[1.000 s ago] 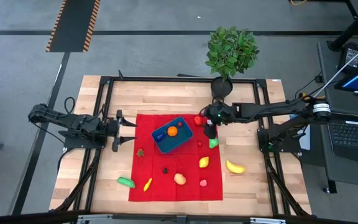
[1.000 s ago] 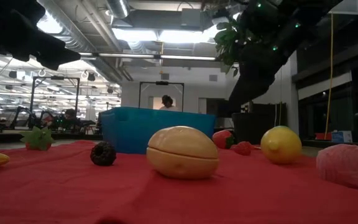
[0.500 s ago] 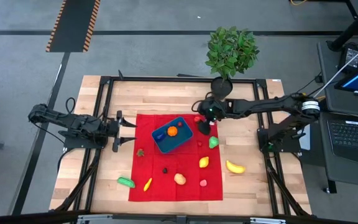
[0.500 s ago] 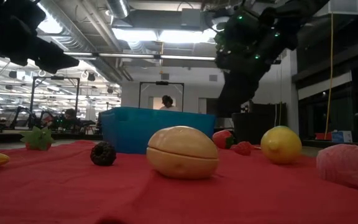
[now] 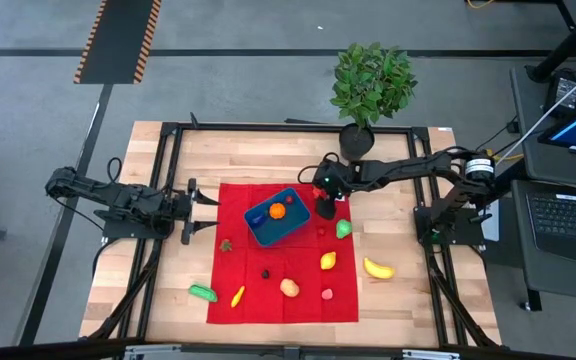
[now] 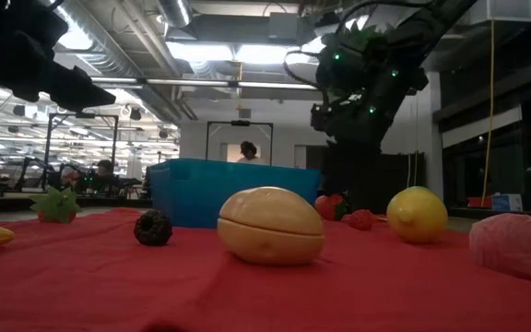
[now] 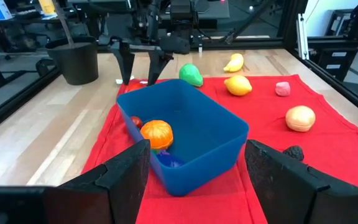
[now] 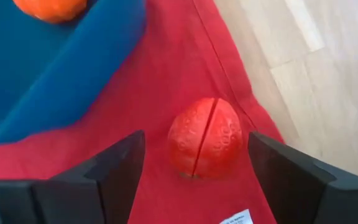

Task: Pick and placing Produce into tupperware
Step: Put the top strawberry into the blue bin

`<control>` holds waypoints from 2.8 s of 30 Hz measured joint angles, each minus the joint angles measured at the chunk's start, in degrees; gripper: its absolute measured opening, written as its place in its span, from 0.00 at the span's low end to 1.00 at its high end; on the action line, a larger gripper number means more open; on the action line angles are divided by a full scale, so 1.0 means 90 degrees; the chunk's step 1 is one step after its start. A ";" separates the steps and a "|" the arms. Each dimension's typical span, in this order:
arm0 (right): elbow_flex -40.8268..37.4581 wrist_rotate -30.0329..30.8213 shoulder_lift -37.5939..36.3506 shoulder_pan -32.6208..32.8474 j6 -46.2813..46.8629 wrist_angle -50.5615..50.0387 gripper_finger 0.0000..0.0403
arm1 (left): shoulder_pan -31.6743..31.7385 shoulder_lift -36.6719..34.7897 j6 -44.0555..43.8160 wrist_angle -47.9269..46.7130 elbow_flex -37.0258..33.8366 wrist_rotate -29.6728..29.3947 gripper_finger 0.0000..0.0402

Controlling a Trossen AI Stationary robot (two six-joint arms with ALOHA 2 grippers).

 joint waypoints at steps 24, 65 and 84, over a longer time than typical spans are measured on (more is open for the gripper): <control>-0.0002 0.0019 0.0464 -0.0002 -0.0038 0.0397 0.71 | 0.0000 0.0002 -0.0143 -0.0128 0.0001 0.0002 0.63; 0.0292 0.0022 0.0369 -0.0002 -0.0234 -0.0147 0.46 | 0.0001 0.0002 -0.0146 -0.0126 0.0001 0.0001 0.63; 0.2200 0.0100 -0.0074 -0.0044 -0.0419 -0.3198 0.46 | 0.0002 0.0002 -0.0146 -0.0143 0.0001 0.0000 0.63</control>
